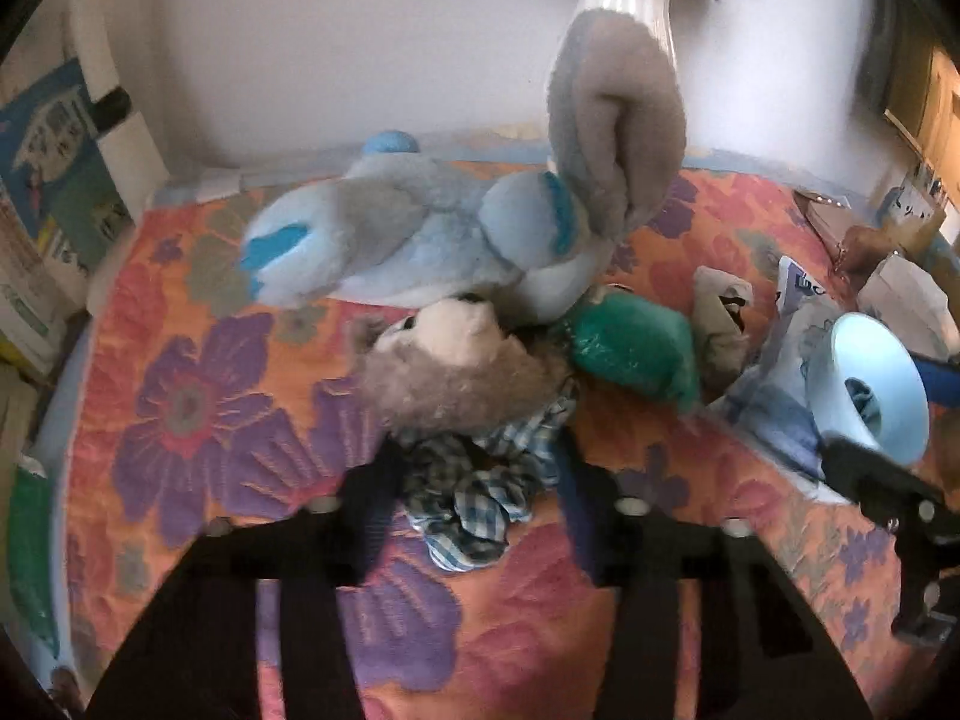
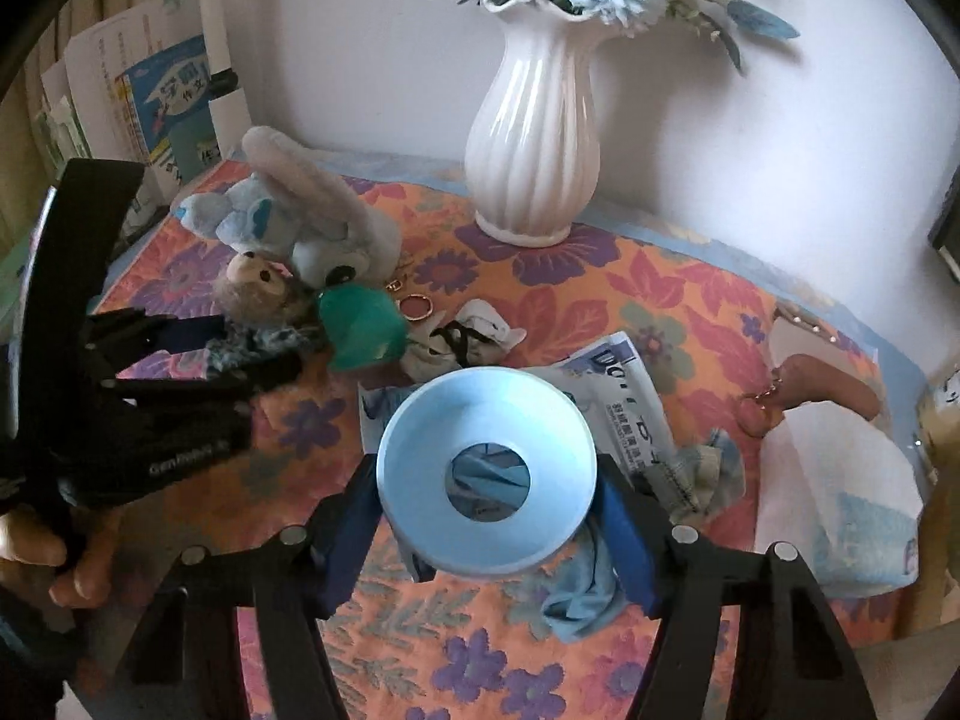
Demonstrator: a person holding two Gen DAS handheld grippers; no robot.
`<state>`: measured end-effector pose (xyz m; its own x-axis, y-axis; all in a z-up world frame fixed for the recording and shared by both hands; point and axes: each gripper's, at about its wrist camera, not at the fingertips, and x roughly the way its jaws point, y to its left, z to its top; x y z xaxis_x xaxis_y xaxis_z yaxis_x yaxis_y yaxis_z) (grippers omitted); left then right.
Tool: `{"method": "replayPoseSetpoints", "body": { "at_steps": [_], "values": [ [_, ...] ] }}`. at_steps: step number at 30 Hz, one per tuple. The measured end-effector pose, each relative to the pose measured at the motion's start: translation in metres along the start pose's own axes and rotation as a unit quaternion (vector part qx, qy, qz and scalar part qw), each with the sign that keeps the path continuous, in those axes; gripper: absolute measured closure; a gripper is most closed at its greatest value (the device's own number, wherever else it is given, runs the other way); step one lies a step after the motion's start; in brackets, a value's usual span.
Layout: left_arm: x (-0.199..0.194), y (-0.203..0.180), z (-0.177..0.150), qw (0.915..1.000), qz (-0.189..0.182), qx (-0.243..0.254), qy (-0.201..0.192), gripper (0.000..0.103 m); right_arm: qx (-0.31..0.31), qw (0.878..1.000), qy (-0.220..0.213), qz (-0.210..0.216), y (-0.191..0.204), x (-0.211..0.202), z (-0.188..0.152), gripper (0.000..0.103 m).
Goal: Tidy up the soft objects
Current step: 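Grasp the brown plaid-scarf plush with the left tool while the right tool grasps the light-blue ring, then carry the brown plush and light-blue ring to the glass table and release them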
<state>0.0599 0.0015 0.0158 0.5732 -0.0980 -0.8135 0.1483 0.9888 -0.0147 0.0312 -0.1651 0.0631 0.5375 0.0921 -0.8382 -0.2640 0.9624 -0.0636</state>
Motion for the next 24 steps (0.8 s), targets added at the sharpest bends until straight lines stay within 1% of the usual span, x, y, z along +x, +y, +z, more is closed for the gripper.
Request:
{"method": "replayPoseSetpoints", "body": {
  "at_steps": [1, 2, 4, 7, 9, 11, 12, 14, 17, 19, 21, 22, 23, 24],
  "values": [
    [-0.003, 0.001, -0.002, 0.9999, -0.013, -0.007, -0.002, 0.086, -0.003, 1.0, -0.003, -0.005, 0.001, -0.001, 0.0, 0.037],
    [-0.005, 0.004, -0.005, 0.9992, -0.034, -0.02, 0.001, 0.087, -0.004, 1.0, -0.005, -0.01, 0.001, -0.003, 0.0, 0.037],
    [-0.012, 0.009, -0.013, 0.9981, -0.05, -0.035, -0.002, 0.087, 0.001, 1.0, -0.011, -0.009, 0.0, -0.011, 0.0, 0.037],
    [-0.033, 0.006, -0.029, 0.9971, -0.067, -0.035, -0.013, 0.088, 0.014, 0.999, -0.032, 0.006, -0.006, -0.033, -0.003, 0.037],
    [-0.045, 0.004, -0.037, 0.9964, -0.077, -0.03, -0.019, 0.088, 0.017, 0.999, -0.047, 0.017, -0.006, -0.056, -0.012, 0.037],
    [-0.061, 0.001, -0.051, 0.9955, -0.091, -0.022, -0.018, 0.087, 0.016, 0.998, -0.05, 0.032, -0.004, -0.073, -0.024, 0.037],
    [-0.069, -0.003, -0.059, 0.995, -0.096, -0.019, -0.017, 0.087, 0.017, 0.998, -0.046, 0.041, -0.002, -0.079, -0.032, 0.037],
    [-0.079, -0.007, -0.071, 0.9936, -0.111, -0.015, -0.011, 0.087, 0.025, 0.997, -0.025, 0.063, -0.001, -0.083, -0.054, 0.037],
    [-0.081, -0.017, -0.085, 0.9913, -0.131, -0.014, 0.001, 0.087, 0.046, 0.995, 0.005, 0.086, -0.002, -0.073, -0.082, 0.037],
    [-0.08, -0.023, -0.094, 0.9901, -0.14, -0.011, 0.005, 0.087, 0.06, 0.994, 0.019, 0.092, -0.004, -0.064, -0.093, 0.037],
    [-0.073, -0.027, -0.097, 0.9889, -0.146, -0.013, 0.021, 0.087, 0.07, 0.993, 0.025, 0.092, -0.005, -0.057, -0.102, 0.037],
    [-0.071, -0.027, -0.096, 0.9855, -0.167, -0.016, 0.03, 0.087, 0.072, 0.993, 0.029, 0.089, -0.005, -0.054, -0.105, 0.037],
    [-0.072, -0.023, -0.093, 0.9802, -0.194, -0.027, 0.032, 0.087, 0.074, 0.993, 0.032, 0.082, -0.006, -0.051, -0.108, 0.037],
    [-0.077, -0.011, -0.087, 0.9662, -0.249, -0.062, 0.025, 0.087, 0.075, 0.994, 0.032, 0.078, -0.007, -0.049, -0.11, 0.037]
  ]
}}
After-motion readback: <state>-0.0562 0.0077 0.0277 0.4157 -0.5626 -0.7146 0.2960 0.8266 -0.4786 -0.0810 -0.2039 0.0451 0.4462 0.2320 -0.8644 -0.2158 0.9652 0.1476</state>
